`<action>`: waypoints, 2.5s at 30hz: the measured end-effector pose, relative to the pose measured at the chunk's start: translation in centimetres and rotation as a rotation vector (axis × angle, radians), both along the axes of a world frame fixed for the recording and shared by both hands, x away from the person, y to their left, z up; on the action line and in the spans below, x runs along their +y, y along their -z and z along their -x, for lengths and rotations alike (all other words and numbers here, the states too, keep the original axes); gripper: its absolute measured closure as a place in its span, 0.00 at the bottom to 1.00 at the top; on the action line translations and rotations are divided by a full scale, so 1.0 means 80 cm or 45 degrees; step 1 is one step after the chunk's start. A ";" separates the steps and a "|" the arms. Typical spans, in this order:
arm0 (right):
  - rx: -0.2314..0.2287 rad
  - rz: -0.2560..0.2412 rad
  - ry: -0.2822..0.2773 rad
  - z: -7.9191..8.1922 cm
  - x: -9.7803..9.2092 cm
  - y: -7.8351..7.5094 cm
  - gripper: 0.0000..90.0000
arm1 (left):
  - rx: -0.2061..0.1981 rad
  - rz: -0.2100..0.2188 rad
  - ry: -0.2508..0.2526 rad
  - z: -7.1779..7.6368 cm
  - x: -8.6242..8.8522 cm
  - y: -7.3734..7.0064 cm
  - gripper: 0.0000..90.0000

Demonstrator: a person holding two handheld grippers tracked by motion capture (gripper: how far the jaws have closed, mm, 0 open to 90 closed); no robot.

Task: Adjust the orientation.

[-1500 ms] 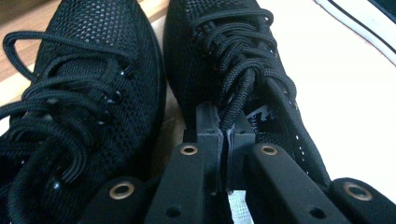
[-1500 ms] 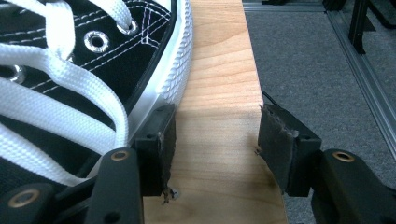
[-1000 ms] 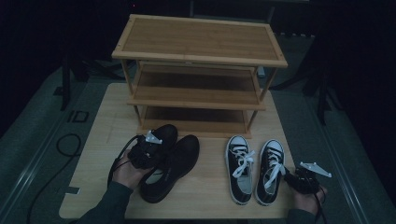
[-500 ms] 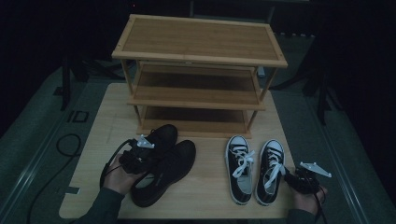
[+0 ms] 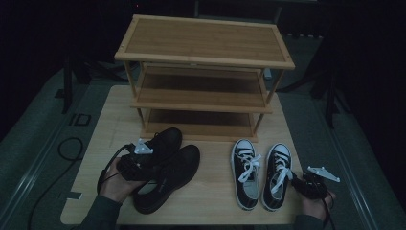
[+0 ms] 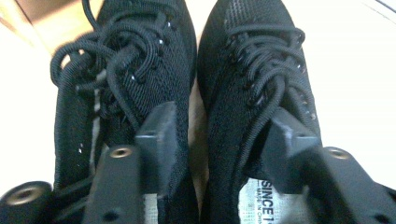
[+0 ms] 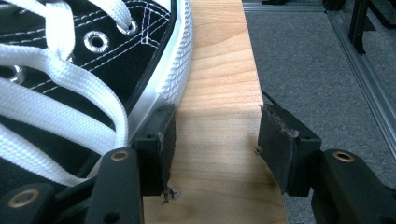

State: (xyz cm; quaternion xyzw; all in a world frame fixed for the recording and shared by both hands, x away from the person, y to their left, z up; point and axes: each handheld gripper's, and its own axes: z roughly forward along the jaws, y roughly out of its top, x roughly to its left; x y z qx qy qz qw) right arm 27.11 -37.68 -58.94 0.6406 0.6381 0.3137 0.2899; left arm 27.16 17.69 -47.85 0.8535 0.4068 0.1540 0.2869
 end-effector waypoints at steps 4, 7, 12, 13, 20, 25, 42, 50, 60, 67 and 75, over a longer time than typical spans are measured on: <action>0.000 -0.001 0.001 0.000 0.000 0.000 0.51 | -0.058 -0.009 -0.011 0.005 -0.001 -0.005 0.38; 0.000 -0.002 0.001 0.000 0.000 0.000 0.51 | -0.072 -0.026 -0.050 0.004 0.001 -0.005 0.32; 0.000 -0.003 0.001 0.000 0.000 0.000 0.51 | -0.029 -0.028 -0.066 -0.003 0.008 -0.002 0.23; 0.000 -0.002 0.001 0.000 0.000 0.000 0.51 | 0.002 -0.012 -0.053 -0.008 0.010 0.000 0.23; 0.000 -0.002 0.001 0.000 0.000 0.000 0.51 | 0.093 -0.025 -0.032 -0.022 0.010 0.013 0.37; 0.000 -0.002 0.001 0.000 0.000 0.000 0.51 | 0.179 -0.003 0.007 -0.030 0.010 0.012 0.50; 0.000 -0.005 0.001 0.000 0.000 0.000 0.51 | 0.224 -0.041 0.027 -0.039 0.008 0.012 0.92; 0.000 -0.005 0.002 0.000 0.000 0.000 0.51 | 0.202 -0.037 0.021 -0.038 0.010 0.011 0.94; 0.000 -0.006 0.002 0.000 0.000 0.000 0.51 | 0.167 -0.042 0.020 -0.036 0.004 0.007 0.96; 0.000 -0.005 0.001 0.000 0.000 0.000 0.51 | 0.136 -0.069 0.036 -0.034 0.001 0.000 0.96; 0.000 -0.005 0.001 0.000 0.000 0.000 0.51 | 0.119 -0.045 0.030 -0.035 0.003 -0.012 0.96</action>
